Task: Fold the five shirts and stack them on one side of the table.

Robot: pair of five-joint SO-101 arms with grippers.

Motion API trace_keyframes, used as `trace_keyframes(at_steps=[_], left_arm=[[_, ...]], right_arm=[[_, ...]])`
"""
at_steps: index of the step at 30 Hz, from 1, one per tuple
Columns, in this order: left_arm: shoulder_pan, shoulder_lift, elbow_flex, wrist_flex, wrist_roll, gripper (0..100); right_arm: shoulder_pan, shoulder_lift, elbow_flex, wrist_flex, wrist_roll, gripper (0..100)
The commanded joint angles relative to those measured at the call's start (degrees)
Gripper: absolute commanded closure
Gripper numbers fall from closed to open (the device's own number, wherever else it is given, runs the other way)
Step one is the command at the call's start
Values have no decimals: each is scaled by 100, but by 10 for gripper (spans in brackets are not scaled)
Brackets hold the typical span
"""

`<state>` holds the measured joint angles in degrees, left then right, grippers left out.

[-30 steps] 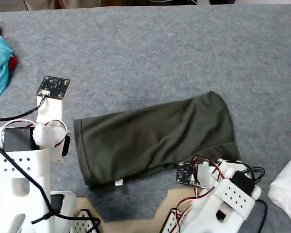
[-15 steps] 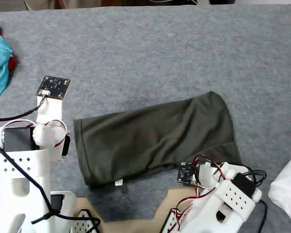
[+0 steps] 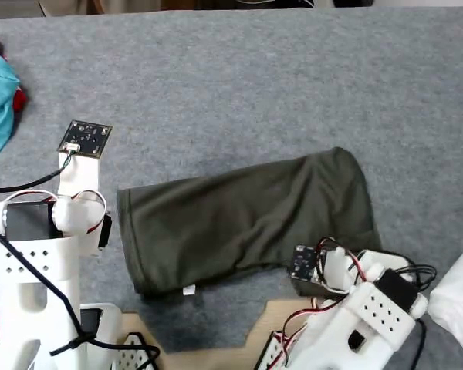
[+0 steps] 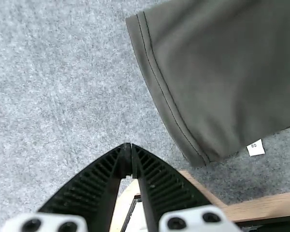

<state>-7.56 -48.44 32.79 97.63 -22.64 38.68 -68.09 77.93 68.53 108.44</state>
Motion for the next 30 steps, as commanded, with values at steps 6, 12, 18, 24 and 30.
trace_keyframes(at_steps=[6,12,18,24,30], left_arm=[[-44,-48,-53,-26,-26,980],[-44,-48,-26,-26,-26,980],[-44,-48,0,-26,0,980],[-35,-48,0,-26,0,980],[-35,-48,0,-26,0,980]], right_arm=[[-919,-4,-989,440,-53,993],[-1244,338,-1288,422,-97,993],[-1262,2167,-2571,413,-545,993],[-1543,4215,-4066,466,-1257,993],[-2009,5218,-4936,466,-1626,993]])
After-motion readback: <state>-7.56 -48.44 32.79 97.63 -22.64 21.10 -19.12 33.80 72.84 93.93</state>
